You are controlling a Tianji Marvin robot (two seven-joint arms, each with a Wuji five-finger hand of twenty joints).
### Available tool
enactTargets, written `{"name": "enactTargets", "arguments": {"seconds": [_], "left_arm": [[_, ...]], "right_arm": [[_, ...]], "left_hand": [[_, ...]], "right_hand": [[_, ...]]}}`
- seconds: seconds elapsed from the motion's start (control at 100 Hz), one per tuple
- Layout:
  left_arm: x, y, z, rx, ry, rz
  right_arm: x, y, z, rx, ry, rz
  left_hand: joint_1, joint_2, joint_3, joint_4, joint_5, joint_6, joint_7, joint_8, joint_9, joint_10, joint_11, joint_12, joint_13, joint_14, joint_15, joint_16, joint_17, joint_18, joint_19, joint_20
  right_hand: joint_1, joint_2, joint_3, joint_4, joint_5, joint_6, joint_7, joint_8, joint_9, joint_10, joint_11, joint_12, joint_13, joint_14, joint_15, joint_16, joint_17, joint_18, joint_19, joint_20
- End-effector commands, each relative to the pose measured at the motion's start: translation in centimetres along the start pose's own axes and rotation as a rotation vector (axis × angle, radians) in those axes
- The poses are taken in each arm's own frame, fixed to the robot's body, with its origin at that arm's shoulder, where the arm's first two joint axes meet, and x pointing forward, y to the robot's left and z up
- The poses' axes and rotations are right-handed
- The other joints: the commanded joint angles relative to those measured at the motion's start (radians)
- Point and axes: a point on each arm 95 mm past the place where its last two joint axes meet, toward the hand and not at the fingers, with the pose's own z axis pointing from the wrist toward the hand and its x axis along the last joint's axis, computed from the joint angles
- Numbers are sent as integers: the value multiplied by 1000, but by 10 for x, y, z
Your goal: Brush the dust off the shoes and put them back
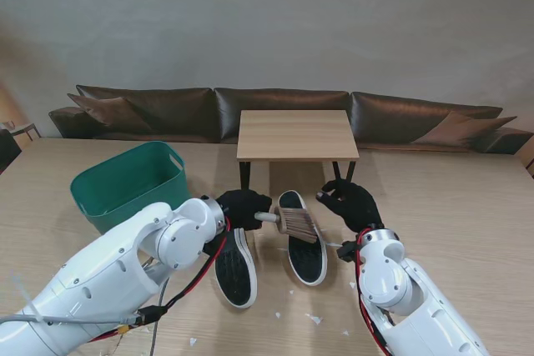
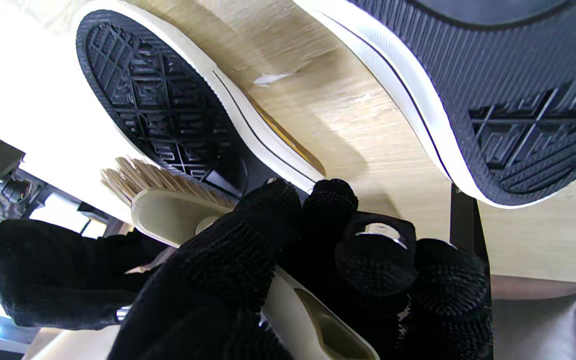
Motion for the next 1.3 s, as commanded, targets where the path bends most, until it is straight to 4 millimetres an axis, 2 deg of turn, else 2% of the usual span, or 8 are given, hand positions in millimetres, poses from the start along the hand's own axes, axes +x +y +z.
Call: {"name": "enactTargets", "arguments": {"seconds": [0.0,0.33,0.96,1.29], "left_arm": [[5,6,1,-24,6,-7],[-2,17,6,-54,-23,-20],[-11,24,-15,-72,-97,8],[-9,20,-36,-54,-126,55]], "right_arm": [[2,-4,-2,17,2,5],[0,-4,-3,24,-2,5],[0,-4,-5,28,-17,31],[-1,-6,-6,37,-24,46]], "left_hand": [[67,38,80,48,32,-78,77,22,30,15,23,-10,51,44,21,-9,1,-79,16,-36],[68,37,77,49,33,-77,79,20,27,16,26,-5,51,45,20,-8,0,-80,16,-39],[68,36,78,49,32,-78,80,17,27,17,27,-2,51,45,20,-7,0,-79,17,-41],[67,37,76,49,31,-80,82,18,27,14,27,-2,49,41,19,-7,-1,-83,17,-42]], "right_hand": [[-1,21,17,21,-3,6,13,-8,20,17,2,-4,27,6,12,6,-193,23,36,-13],[0,21,16,21,-2,4,13,-8,20,17,2,-4,26,6,12,6,-194,23,35,-13],[1,21,14,21,0,7,12,-9,20,20,2,-4,25,11,11,6,-197,23,34,-13],[2,21,15,21,2,8,11,-9,18,20,1,-4,24,10,12,6,-196,25,33,-12]]}}
